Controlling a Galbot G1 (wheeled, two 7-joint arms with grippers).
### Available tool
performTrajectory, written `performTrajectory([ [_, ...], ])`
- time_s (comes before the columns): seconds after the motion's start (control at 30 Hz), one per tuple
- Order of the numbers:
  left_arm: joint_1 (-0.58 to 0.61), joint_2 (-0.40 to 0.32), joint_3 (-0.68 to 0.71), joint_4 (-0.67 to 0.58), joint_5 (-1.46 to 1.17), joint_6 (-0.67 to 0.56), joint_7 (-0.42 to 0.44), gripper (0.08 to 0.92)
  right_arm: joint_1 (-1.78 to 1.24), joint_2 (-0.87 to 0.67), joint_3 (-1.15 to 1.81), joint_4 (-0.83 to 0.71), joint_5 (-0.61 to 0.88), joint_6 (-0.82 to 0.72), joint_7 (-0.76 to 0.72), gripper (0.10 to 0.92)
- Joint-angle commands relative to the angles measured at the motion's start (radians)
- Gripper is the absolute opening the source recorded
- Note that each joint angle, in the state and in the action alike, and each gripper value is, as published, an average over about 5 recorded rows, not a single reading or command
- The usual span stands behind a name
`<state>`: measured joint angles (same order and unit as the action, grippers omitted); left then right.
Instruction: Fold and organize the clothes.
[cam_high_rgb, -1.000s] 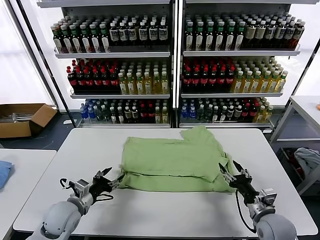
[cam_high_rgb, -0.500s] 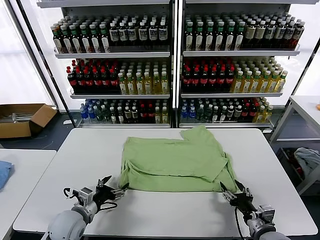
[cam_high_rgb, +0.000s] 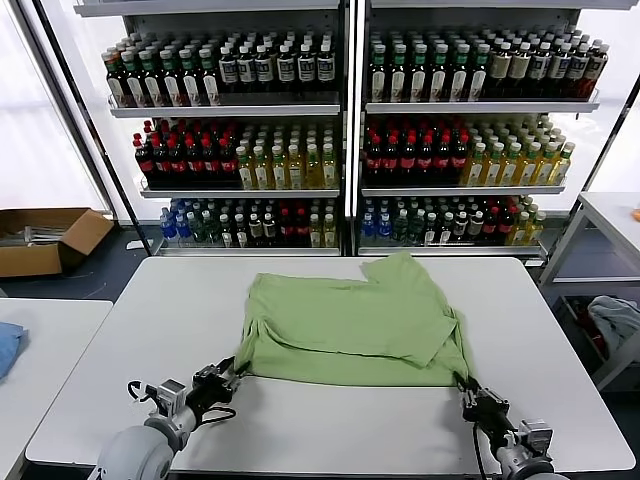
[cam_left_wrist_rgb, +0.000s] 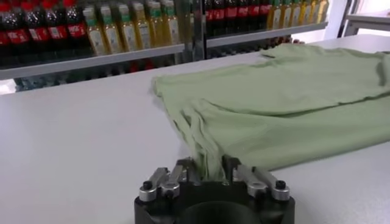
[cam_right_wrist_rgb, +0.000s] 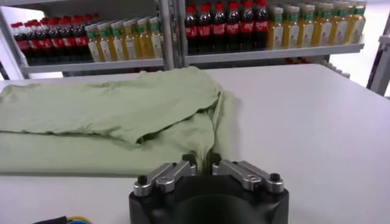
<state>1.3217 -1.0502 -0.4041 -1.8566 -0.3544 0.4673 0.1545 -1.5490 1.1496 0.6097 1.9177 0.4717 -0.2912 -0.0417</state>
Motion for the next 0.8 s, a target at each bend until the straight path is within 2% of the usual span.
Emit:
performTrajectory([
  [0.03,0.028,0.000,-0.005,-0.020,-0.004,-0.001,-0.008,0.281,-0.013,0.002,-0.003,0.005,0.010,-0.008,0.004,0.114],
  [0.17,0.079,0.006,-0.024,-0.073,-0.003,0.002,-0.010,0.164,-0.052,-0.003,0.003,0.055,0.017,-0.013,0.005,0.114],
  [0.27,0.149,0.007,-0.050,-0.130,0.003,0.006,-0.011,0.110,-0.105,-0.009,0.017,0.115,0.018,-0.014,0.004,0.114],
  [0.57,0.403,-0.076,-0.222,-0.323,0.042,0.035,-0.003,0.094,-0.321,-0.015,0.052,0.279,-0.012,0.004,-0.009,0.114],
  [0.8,0.555,-0.095,-0.305,-0.397,0.083,0.036,0.015,0.094,-0.448,-0.019,0.072,0.356,-0.064,0.035,-0.014,0.114],
])
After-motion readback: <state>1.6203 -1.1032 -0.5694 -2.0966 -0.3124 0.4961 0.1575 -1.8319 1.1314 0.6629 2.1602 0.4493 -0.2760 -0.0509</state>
